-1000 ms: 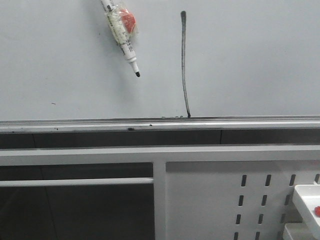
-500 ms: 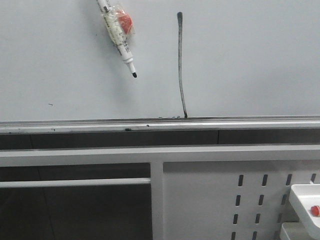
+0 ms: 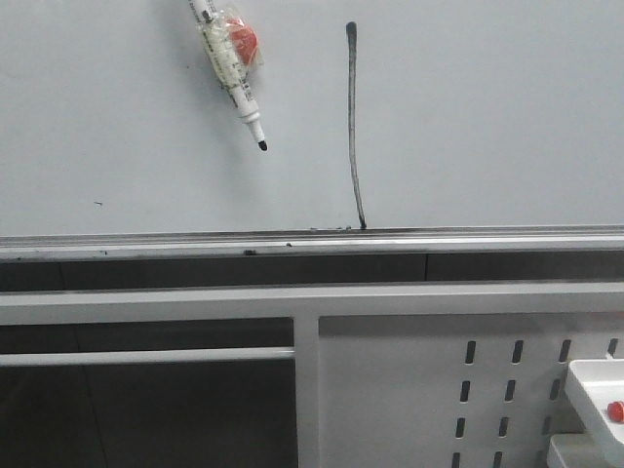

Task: Write number 1 on whiteboard

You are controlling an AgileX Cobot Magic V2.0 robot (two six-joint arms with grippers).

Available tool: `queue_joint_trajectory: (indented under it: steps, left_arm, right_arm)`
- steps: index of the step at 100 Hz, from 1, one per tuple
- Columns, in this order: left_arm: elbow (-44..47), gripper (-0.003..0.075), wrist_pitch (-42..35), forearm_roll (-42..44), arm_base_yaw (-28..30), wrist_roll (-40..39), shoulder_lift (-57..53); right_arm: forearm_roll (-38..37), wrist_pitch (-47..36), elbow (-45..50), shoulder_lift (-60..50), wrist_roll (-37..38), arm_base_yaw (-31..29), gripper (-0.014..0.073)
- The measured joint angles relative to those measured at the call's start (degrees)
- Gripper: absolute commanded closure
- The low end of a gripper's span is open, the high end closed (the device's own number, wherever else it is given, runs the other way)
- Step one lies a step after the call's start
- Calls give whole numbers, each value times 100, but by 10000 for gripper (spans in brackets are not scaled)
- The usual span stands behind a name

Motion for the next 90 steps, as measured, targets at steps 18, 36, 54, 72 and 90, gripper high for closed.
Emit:
queue_joint_trajectory:
  steps: [18, 36, 54, 72, 90]
  left_arm:
    - [0, 740, 0, -9, 0, 0, 0]
    - [0, 740, 0, -9, 0, 0, 0]
    - [0, 740, 0, -9, 0, 0, 0]
    - [0, 740, 0, -9, 0, 0, 0]
    - [0, 740, 0, -9, 0, 0, 0]
  right_arm:
    - [-13, 725, 0, -184, 9, 0, 643]
    - [-13, 744, -11, -208, 9, 0, 643]
    - [-13, 744, -11, -208, 22, 0, 643]
    - [-13, 744, -11, -208, 22, 0, 643]
    - [-13, 744, -11, -208, 22, 0, 643]
